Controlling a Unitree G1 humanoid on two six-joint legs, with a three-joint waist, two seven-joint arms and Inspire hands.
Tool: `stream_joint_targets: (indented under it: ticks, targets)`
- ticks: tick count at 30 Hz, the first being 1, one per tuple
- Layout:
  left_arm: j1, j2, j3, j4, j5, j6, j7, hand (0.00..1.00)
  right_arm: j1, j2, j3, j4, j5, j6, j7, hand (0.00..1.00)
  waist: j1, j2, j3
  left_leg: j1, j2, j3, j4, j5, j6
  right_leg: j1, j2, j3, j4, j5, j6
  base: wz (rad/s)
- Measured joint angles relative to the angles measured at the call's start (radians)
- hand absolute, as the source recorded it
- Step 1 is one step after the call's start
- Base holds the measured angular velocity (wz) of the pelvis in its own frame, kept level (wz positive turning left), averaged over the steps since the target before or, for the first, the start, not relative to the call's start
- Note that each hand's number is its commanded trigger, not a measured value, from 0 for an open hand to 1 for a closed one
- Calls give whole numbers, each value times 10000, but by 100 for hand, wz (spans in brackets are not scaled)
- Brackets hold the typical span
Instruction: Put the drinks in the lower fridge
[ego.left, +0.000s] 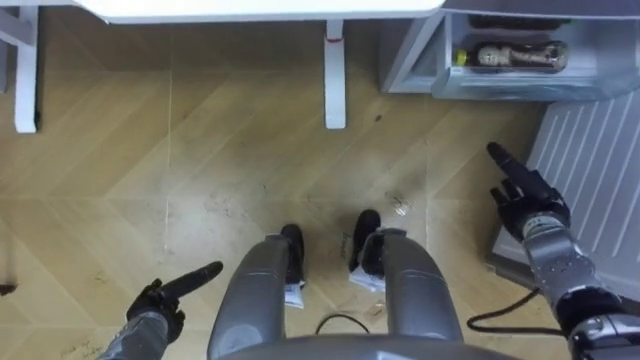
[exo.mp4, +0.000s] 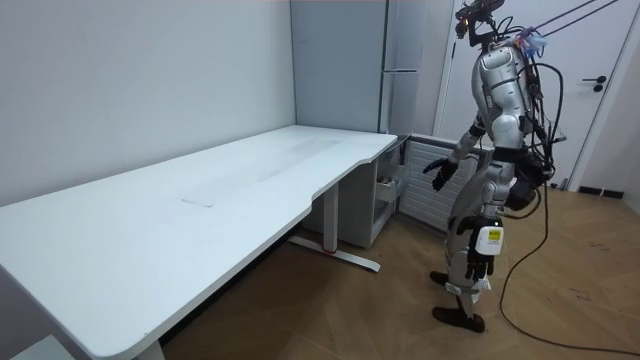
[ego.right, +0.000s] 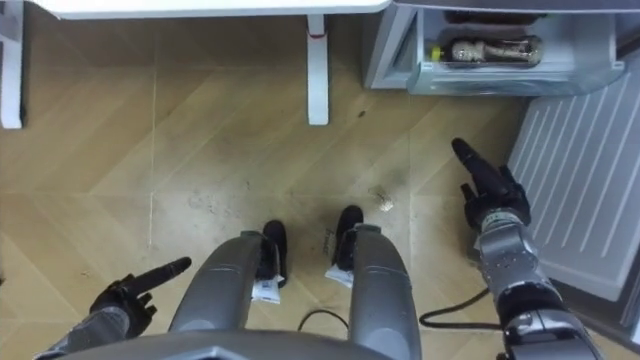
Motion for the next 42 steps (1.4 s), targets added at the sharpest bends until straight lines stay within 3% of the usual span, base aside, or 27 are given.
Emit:
stream_joint_targets:
  ticks: [6, 11, 14, 20, 25, 32, 38, 42]
  targets:
    - [-559, -33, 8, 5, -20, -4, 369, 0, -1557, -115, -566, 665, 457, 31, -271, 0, 214, -157, 98, -1020, -11, 537, 850, -302, 178, -1387, -198, 455, 1113, -231, 19, -15]
    - [-1127, 75, -6, -267, -250, -22, 883, 0, -2606, -556, -571, 1403, 1140, 134, -460, 0, 345, -144, 96, -2509, 70, 485, 2290, -732, 238, -2780, -228, 480, 2328, -529, -27, 2]
    - [-1662, 160, -70, -325, -395, -36, 1027, 0, -3070, -748, -587, 1535, 1252, 236, -661, 0, 318, -139, 105, -3426, 43, 394, 3375, -1052, 285, -3644, -401, 450, 3407, -899, -43, 15]
    - [-2330, 323, -195, -331, -821, -173, 1359, 0, -3994, -1084, -583, 1577, 1831, 252, -985, 0, 266, -281, 212, -4795, -1, 428, 4948, -1566, 310, -5071, -674, 524, 4994, -1390, -109, 5]
    - [-2347, 430, -201, -377, -819, -216, 1495, 0, -4215, -1376, -581, 1476, 2084, 255, -984, 0, 237, -352, 258, -5455, 42, 406, 5829, -1868, 399, -5727, -754, 545, 5807, -1641, -152, 1]
    - [-2317, 923, -212, -408, -829, -260, 1572, 0, -4824, -1578, -582, 1203, 2779, 260, -940, 0, -43, -492, 338, -5532, -3, 393, 6386, -2208, 420, -5868, -846, 626, 6450, -1998, -123, 2]
    - [-2241, 1004, -171, -496, -779, -275, 1910, 0, -5234, -1747, -590, 975, 2812, 314, -949, 0, -7, -505, 332, -5522, 8, 332, 6606, -2364, 395, -5826, -852, 583, 6665, -2166, -146, 0]
    - [-1761, 1114, 40, -1104, -777, -278, 1953, 0, -5235, -1781, -592, 560, 2855, 472, -1267, 0, -76, -511, 328, -5508, 63, 337, 6711, -2390, 373, -5827, -801, 658, 6726, -2167, -159, -4]
